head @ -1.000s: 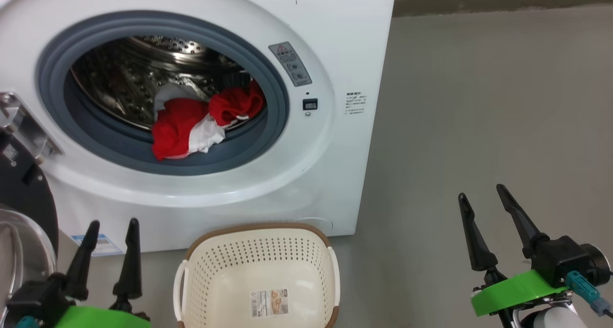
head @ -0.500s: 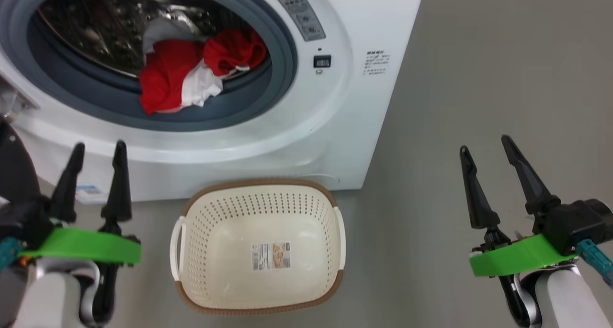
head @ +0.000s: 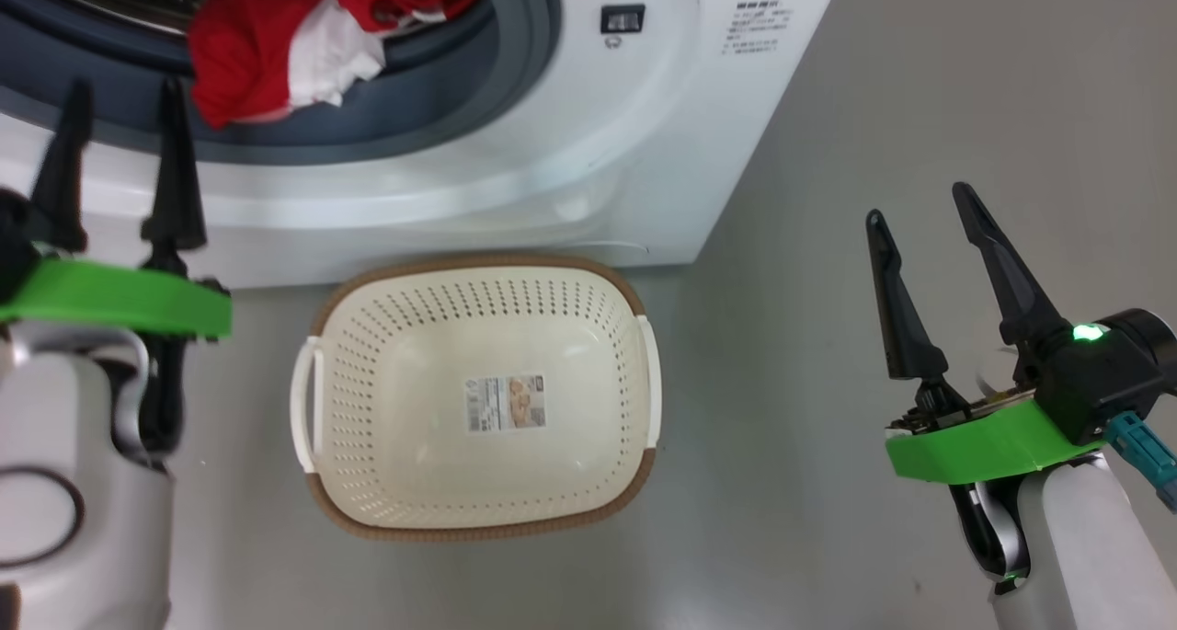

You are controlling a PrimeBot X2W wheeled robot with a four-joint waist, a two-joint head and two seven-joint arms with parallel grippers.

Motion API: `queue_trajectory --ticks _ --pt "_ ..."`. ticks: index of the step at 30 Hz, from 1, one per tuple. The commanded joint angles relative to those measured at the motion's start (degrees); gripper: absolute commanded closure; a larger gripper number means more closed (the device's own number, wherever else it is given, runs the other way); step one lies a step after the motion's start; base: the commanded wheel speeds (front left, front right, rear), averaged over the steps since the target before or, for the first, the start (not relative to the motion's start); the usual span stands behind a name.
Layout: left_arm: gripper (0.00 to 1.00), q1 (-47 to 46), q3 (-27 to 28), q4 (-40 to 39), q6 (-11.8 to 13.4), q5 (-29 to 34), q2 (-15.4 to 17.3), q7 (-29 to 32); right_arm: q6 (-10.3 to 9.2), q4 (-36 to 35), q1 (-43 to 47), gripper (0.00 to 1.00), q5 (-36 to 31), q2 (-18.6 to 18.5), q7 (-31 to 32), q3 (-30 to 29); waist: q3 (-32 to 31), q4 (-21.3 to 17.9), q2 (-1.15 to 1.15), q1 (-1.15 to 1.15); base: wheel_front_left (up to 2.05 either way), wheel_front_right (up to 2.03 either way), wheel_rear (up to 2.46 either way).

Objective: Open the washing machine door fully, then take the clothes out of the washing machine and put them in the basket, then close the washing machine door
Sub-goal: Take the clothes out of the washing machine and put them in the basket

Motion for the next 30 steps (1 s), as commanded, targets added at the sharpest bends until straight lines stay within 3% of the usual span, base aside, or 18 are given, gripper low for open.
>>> queue_trajectory --ticks 1,15,30 --pt "0.00 -3.0 1.8 0.8 -0.3 0.5 3.0 -0.5 0.36 -1.9 -0.9 0.00 0.5 -0.1 -0.3 1.9 3.1 -1.6 0.00 0.00 0.00 0.00 0.00" --pt "0.00 -18.1 -1.5 16.5 0.0 3.9 7.5 2.3 0.36 -0.8 -1.9 0.00 1.3 -0.1 -0.3 5.0 8.4 -5.2 0.00 0.00 0.00 0.00 0.00" --pt "0.00 -29.7 -7.1 27.9 2.1 9.1 13.1 16.0 0.36 1.5 -5.0 0.00 3.9 -0.1 -0.3 9.7 13.7 -8.3 0.00 0.00 0.00 0.00 0.00"
